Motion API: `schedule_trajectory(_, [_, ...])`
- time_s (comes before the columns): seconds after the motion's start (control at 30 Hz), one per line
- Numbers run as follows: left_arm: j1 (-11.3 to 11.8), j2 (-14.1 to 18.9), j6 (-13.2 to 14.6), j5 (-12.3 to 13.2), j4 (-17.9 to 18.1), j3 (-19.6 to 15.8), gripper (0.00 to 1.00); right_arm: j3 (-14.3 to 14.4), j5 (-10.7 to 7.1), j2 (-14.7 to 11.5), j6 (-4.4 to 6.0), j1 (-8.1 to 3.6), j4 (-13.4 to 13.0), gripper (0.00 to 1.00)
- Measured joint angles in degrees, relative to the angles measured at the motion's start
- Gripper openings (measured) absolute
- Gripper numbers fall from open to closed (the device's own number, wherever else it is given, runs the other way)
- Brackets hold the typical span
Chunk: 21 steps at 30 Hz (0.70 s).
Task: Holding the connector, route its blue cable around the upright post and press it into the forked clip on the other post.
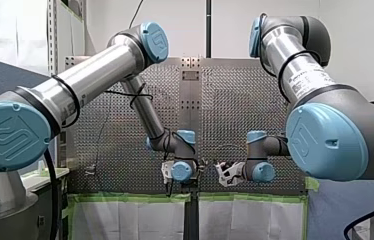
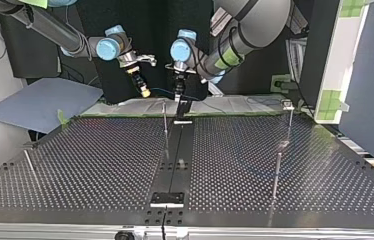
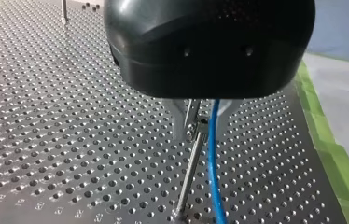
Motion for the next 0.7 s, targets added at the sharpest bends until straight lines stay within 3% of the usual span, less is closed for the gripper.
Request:
schedule_trajectory(0.1, [0.2, 0.0, 0.4, 0.7, -0.3, 0.0, 0.23, 0.0, -0.1, 0.0, -0.04, 0.01, 0.0, 0.0])
schedule_trajectory(0.17, [0.3, 0.0, 0.7, 0.9, -0.5, 0.0, 0.16, 0.0, -0.15, 0.0, -0.05, 0.0, 0.0, 0.0])
schedule_trajectory(0.3, [0.5, 0.0, 1.5, 0.8, -0.8, 0.0, 0.16, 0.0, -0.09, 0.0, 0.04, -0.07, 0.0, 0.0])
schedule_trajectory(0.37, [0.5, 0.0, 2.0, 0.5, -0.9, 0.1, 0.04, 0.0, 0.03, 0.0, 0.15, -0.16, 0.0, 0.0])
schedule_trajectory(0.43, [0.6, 0.0, 2.6, 0.0, -0.9, 0.1, 0.0, 0.0, 0.11, 0.0, 0.27, -0.33, 0.0, 0.0])
schedule_trajectory(0.7, [0.6, 0.0, 4.1, -0.5, -0.8, 0.1, 0.0, 0.0, 0.16, 0.0, 0.38, -0.63, 0.0, 0.0])
